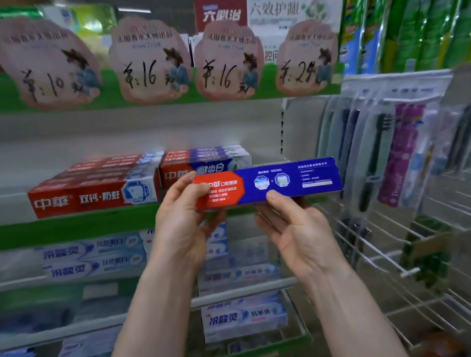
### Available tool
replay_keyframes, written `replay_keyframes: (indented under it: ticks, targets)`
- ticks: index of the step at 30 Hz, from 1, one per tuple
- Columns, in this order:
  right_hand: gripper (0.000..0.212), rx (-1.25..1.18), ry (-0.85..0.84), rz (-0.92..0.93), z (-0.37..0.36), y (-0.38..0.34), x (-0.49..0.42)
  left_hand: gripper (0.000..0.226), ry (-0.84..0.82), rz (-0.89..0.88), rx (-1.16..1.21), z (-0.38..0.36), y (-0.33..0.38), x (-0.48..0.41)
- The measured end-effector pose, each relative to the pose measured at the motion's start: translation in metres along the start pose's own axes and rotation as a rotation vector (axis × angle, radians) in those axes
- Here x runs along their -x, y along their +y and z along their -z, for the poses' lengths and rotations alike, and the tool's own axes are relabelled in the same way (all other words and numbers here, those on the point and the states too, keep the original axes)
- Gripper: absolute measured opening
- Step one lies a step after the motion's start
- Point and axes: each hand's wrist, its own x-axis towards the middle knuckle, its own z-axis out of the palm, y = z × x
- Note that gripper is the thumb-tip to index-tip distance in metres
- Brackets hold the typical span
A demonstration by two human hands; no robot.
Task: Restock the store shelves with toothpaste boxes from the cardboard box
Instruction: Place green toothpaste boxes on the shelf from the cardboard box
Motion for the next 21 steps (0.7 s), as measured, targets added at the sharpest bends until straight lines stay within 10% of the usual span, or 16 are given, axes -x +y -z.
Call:
replay_keyframes:
  ticks: [10,21]
  targets:
    - [0.062,0.385,-0.279,0.028,0.042,-0.065,-0.113,0.017,0.194,-0.148,-0.216,-0.016,0.018,-0.076]
    - [0.021,0.603,-0.406,-0.1,0.038,-0.061,-0.169,0.028,0.314,-0.132,-0.548,-0.021,0.011,-0.112]
